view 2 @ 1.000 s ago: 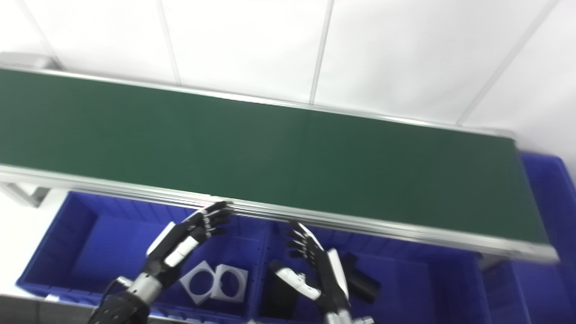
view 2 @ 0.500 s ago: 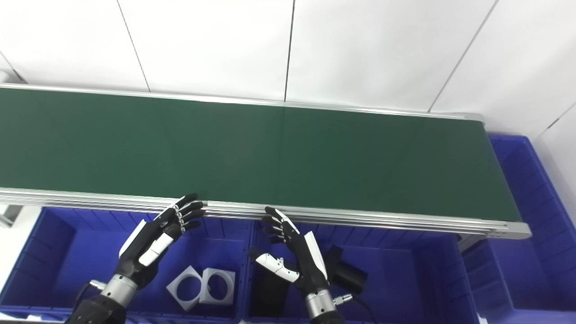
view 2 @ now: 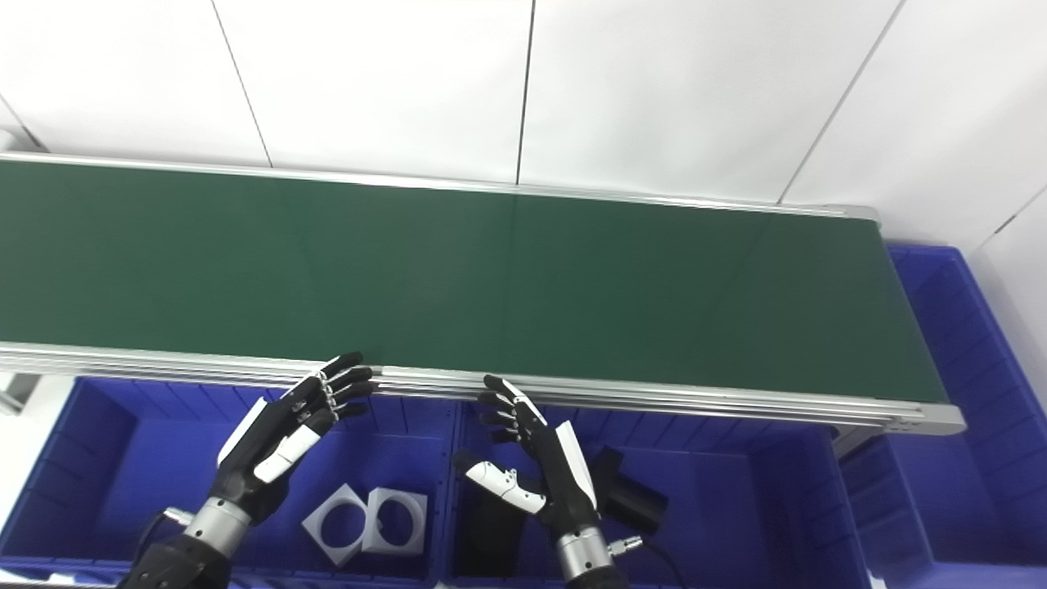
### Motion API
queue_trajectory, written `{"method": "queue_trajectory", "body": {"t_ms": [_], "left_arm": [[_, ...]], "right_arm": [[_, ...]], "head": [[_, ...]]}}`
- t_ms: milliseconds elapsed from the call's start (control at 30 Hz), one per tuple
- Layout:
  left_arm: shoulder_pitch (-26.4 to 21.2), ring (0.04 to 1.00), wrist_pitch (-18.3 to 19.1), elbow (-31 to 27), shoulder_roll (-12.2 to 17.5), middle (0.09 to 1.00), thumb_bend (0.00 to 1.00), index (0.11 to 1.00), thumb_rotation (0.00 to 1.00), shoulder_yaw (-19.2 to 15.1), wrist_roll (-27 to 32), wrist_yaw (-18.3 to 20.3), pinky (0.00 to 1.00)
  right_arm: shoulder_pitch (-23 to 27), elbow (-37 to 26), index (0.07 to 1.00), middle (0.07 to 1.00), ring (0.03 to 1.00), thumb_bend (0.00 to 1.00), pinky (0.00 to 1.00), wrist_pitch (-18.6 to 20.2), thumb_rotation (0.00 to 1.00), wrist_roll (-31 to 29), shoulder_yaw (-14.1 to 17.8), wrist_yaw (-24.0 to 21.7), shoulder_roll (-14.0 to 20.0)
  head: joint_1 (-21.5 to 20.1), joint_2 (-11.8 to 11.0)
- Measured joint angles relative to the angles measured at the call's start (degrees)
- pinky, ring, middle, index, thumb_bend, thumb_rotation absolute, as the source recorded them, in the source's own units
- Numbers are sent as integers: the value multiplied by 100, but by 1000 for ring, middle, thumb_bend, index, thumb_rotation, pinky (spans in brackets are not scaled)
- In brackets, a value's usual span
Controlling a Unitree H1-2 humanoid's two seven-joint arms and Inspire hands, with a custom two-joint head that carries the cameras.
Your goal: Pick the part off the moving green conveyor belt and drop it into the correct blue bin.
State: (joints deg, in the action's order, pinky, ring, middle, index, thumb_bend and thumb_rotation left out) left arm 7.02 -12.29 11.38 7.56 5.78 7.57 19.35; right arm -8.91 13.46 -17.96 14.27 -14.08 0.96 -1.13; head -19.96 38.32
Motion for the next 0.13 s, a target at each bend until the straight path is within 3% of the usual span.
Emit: {"method": "queue_trajectory", "body": {"t_ms": [67,133], "left_arm": [[21,837,-61,-6,-7,857,773,889,644,10,-84,-7,780],[63,826,-109,-50,-24,849,861,886,640,38,-118,-44,765]], "right_arm": [[-15,-18,883,821,763,767,688,0,621,0,1,0,13],[-48,-46,880,815,760,759,686,0,612,-4,5,0,24]], "head": [[62,0],[123,-9]]}}
